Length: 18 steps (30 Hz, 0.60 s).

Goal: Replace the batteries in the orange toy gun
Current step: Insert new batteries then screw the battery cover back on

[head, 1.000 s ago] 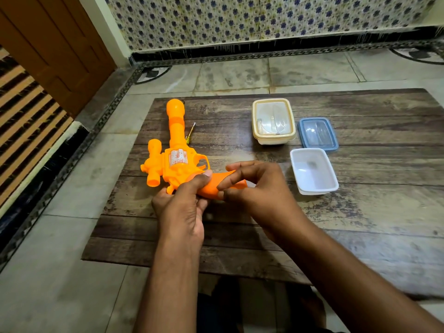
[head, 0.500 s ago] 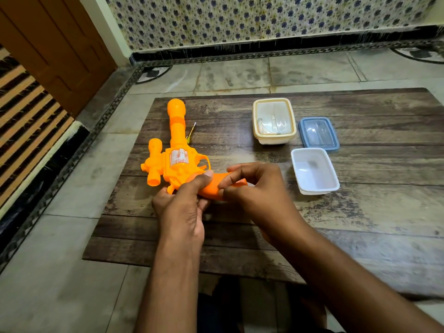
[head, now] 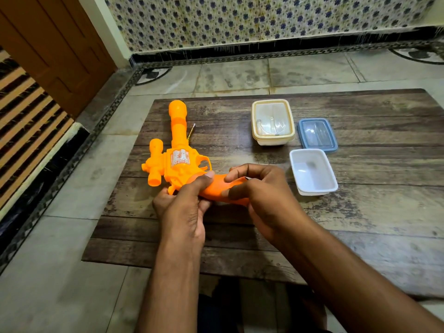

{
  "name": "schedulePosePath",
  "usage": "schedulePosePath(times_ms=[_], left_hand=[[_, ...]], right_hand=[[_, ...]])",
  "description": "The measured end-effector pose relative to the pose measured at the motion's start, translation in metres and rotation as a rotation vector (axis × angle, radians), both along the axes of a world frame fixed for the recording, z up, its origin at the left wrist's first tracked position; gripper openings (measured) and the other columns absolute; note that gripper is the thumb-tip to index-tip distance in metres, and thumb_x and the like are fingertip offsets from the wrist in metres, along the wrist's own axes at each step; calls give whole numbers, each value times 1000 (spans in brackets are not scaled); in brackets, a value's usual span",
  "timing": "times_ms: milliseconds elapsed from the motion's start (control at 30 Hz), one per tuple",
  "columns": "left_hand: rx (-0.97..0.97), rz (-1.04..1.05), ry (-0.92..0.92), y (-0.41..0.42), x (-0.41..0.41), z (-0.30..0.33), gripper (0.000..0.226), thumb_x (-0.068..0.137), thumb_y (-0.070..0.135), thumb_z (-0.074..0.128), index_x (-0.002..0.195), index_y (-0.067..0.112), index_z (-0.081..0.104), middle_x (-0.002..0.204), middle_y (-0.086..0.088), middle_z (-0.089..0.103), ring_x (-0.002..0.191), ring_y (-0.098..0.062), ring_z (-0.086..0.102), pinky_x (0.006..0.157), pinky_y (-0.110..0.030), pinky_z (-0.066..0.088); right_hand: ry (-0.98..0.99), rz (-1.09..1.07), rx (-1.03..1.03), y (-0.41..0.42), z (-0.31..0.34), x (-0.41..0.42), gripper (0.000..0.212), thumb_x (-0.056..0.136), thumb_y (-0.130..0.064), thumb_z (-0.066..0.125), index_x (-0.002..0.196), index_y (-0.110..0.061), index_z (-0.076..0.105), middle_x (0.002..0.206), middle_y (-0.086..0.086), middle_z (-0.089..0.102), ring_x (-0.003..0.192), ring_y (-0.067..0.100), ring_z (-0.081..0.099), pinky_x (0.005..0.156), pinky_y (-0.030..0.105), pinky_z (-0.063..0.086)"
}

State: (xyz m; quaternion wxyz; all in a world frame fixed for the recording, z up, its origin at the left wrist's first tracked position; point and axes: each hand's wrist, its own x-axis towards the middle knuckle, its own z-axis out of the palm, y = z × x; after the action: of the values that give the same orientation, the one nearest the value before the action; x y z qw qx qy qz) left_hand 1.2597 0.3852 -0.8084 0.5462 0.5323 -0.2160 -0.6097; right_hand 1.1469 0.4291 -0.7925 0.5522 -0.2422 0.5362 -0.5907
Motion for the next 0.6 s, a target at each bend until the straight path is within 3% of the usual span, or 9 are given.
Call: schedulePosePath(times_ms=[133, 233, 367, 467, 600], left_hand=[[-1, -4, -6, 0, 1, 0, 44, 75, -9, 80, 116, 3, 69, 105, -14, 78, 94, -26, 78, 62, -32, 62], [-4, 2, -4, 1, 2, 0, 36, 76, -11, 79, 107, 4, 70, 100, -13, 79, 86, -23, 79, 59, -30, 61], [-14, 3, -10, 1, 5, 3, 33, 76, -12, 78, 104, 5, 70, 98, -13, 78, 87, -24, 78, 62, -33, 60], [-15, 16, -11, 0, 11, 7, 34, 77, -8, 78, 108, 5, 70, 104, -15, 77, 94, -29, 76, 60, -34, 61], [12, 67, 1, -3, 24, 11, 26, 79, -4, 76, 94, 16, 68, 103, -10, 75, 96, -27, 73, 67, -39, 60]], right_hand=[[-1, 8, -11, 0, -2, 1, 36, 69, 26, 64, 65, -9, 69, 81, 9, 67, 84, 27, 67, 67, 38, 58], [44, -9, -6, -1, -2, 2, 34, 69, 24, 64, 67, -10, 70, 83, 13, 66, 86, 30, 67, 69, 42, 59], [91, -12, -13, -2, 0, 5, 29, 72, 20, 67, 79, -7, 70, 92, 18, 65, 86, 26, 65, 58, 29, 57], [89, 20, -32, -4, 1, 8, 23, 76, 8, 75, 90, -10, 72, 98, 16, 71, 89, 25, 68, 67, 32, 54], [63, 87, -73, -5, 3, 12, 18, 87, -18, 76, 101, -9, 70, 89, 2, 72, 84, 11, 68, 71, 32, 51]])
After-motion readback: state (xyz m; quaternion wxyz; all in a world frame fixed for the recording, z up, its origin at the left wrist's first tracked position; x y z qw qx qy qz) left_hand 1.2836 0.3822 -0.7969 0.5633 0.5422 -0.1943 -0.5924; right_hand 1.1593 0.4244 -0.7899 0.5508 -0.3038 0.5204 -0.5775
